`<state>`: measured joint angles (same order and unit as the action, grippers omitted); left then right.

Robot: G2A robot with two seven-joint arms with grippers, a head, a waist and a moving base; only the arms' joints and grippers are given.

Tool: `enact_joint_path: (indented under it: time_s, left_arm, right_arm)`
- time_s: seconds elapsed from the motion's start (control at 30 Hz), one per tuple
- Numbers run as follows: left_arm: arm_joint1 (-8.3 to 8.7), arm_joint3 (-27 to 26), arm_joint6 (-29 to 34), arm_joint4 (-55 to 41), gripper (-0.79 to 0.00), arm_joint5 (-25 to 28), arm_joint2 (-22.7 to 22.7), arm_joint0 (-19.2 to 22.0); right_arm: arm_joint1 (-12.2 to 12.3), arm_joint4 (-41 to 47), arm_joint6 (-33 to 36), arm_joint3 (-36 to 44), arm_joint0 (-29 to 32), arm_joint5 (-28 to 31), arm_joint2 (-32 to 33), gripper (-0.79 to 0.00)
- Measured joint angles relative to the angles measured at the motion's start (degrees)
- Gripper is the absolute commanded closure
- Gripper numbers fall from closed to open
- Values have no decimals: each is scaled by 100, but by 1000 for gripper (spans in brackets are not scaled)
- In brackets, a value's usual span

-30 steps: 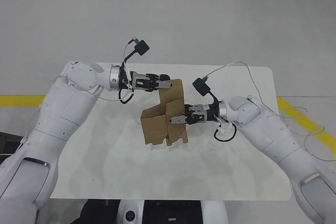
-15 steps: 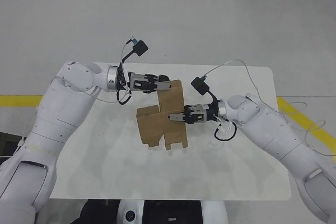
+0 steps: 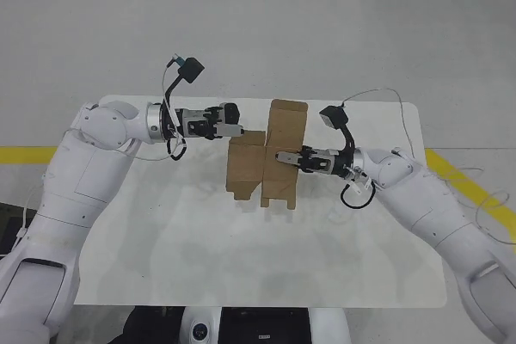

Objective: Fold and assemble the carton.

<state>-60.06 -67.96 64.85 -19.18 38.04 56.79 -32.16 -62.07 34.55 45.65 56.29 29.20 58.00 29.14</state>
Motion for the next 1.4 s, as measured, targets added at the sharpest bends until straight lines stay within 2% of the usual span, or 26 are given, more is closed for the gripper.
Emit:
enact_joint_path:
  time_s: [0.17,0.63,0.67,0.7,0.73,0.77,1.27,1.3,1.33,1.37,1.4]
  left_arm:
    - [1,-79,-104,93,-785,-32,-35,-172]
    - [-3,-567,-315,554,-785,-38,-174,-528]
    - [-4,-572,-316,544,-653,-55,-178,-538]
    - [-5,-570,-319,529,-342,-74,-180,-546]
    - [-7,-557,-328,504,-191,-107,-181,-553]
    - [-9,-546,-334,486,0,-135,-182,-554]
    - [-65,-303,-94,67,0,-417,-258,-468]
    - [-69,-292,-75,37,0,-426,-261,-460]
    - [-74,-276,-49,-4,0,-435,-264,-450]
    - [-78,-263,-31,-33,0,-443,-266,-443]
    - [-81,-250,-14,-59,0,-454,-266,-436]
  right_arm:
    - [-15,6,-224,7,229,0,437,0]
    - [-165,-163,-95,55,547,0,1071,0]
    - [-172,-164,-69,50,560,0,1106,0]
    - [-180,-164,-44,50,574,0,1139,0]
    - [-190,-164,-9,51,591,0,1180,0]
    - [-198,-165,17,54,604,0,1210,0]
    - [-322,-399,63,134,755,0,1549,0]
    - [-326,-414,63,135,759,0,1569,-139]
    - [-333,-431,63,137,768,0,1599,-345]
    - [-338,-439,63,137,777,0,1621,-785]
    - [-343,-442,63,133,789,0,1643,-785]
